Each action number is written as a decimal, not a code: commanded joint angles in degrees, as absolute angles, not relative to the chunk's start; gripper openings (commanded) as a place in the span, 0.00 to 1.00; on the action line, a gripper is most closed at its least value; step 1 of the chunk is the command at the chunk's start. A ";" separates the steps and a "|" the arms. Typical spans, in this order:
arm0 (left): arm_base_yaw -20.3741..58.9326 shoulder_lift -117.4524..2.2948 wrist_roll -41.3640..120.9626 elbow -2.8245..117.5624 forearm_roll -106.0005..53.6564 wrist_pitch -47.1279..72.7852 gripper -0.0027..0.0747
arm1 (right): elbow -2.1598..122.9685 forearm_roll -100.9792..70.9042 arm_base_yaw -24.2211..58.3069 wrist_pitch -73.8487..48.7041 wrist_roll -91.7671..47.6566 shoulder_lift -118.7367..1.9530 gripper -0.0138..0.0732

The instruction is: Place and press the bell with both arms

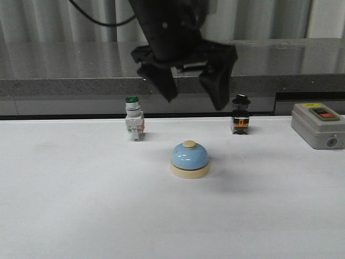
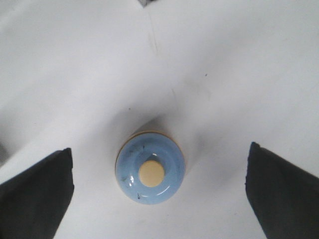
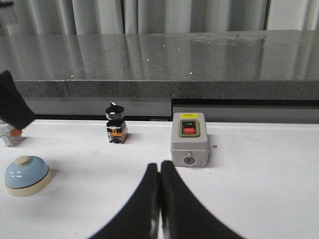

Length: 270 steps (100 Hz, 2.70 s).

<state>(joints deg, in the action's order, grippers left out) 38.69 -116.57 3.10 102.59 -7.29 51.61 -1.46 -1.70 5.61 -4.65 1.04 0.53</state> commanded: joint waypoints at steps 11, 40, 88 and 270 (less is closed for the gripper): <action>36.66 -106.40 2.05 103.53 -7.03 49.15 0.89 | -0.70 -1.36 5.64 0.31 0.88 1.69 0.09; 28.91 -94.76 1.92 91.45 -6.87 44.62 0.89 | -0.70 -1.36 5.64 0.31 0.88 1.69 0.09; 13.99 -63.86 0.81 56.49 -7.21 29.87 0.89 | -0.70 -1.36 5.64 0.31 0.88 1.69 0.09; 13.35 -28.46 0.81 33.49 -4.58 17.72 0.01 | -0.70 -1.36 5.64 0.31 0.88 1.69 0.09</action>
<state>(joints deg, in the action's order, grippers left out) 13.39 -28.60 1.39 32.66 -5.51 24.94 -1.46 -1.70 5.61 -4.65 1.04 0.53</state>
